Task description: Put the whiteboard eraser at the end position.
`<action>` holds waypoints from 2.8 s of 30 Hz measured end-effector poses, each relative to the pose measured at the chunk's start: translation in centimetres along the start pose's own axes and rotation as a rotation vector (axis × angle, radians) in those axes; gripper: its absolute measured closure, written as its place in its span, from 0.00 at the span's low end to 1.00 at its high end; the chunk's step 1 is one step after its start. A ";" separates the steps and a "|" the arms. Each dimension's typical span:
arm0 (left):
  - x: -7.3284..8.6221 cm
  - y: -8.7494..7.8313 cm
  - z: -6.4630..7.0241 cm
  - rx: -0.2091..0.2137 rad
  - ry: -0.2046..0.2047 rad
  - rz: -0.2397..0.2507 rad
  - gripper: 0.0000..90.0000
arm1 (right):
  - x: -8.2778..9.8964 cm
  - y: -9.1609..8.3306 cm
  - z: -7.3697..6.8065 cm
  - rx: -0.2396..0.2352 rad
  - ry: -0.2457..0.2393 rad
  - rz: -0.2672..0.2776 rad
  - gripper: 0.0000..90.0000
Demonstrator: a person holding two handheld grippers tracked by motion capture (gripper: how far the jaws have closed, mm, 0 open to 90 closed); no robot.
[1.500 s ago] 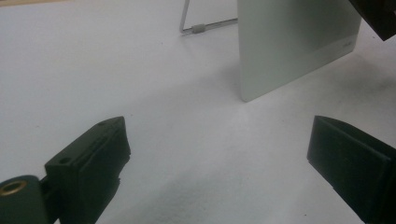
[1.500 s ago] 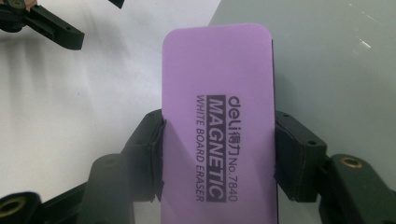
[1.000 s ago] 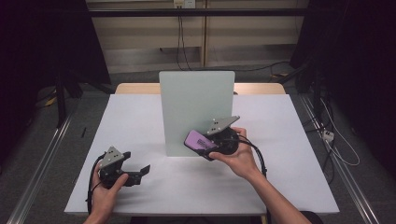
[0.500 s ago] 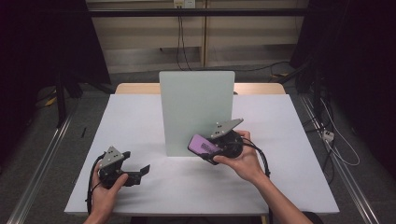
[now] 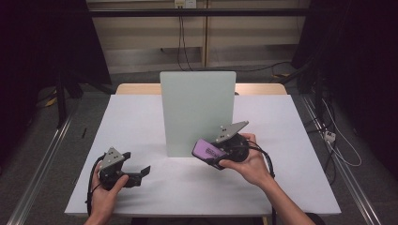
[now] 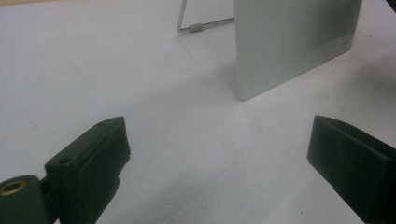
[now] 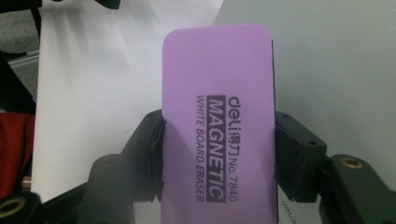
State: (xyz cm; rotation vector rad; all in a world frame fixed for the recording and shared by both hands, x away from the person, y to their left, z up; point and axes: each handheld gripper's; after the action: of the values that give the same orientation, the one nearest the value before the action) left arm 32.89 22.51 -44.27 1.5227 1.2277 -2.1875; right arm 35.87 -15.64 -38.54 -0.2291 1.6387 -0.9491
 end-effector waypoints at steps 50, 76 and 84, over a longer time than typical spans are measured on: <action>0.0 -0.2 -0.1 0.002 -0.016 -0.001 0.06 | 1.3 6.1 -2.6 -0.176 -0.088 -0.271 0.46; 0.1 -0.5 -0.2 0.012 -0.011 -0.008 0.06 | 1.6 5.7 -1.5 -0.108 0.039 -0.167 0.09; 0.1 -0.6 -0.3 0.006 -0.012 -0.006 0.06 | 1.5 4.9 -1.4 -0.057 0.059 -0.128 0.09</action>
State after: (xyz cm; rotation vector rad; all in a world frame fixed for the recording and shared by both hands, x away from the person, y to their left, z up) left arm 32.64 23.12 -44.08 1.5081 1.2248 -2.2028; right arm 35.77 -12.68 -43.00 -0.3515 1.7227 -1.0150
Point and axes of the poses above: each handheld gripper's, and its own axes: y roughly forward along the jaws, x roughly out of its underside, z roughly to its right, and after that the axes turned 3 degrees about x, right-handed
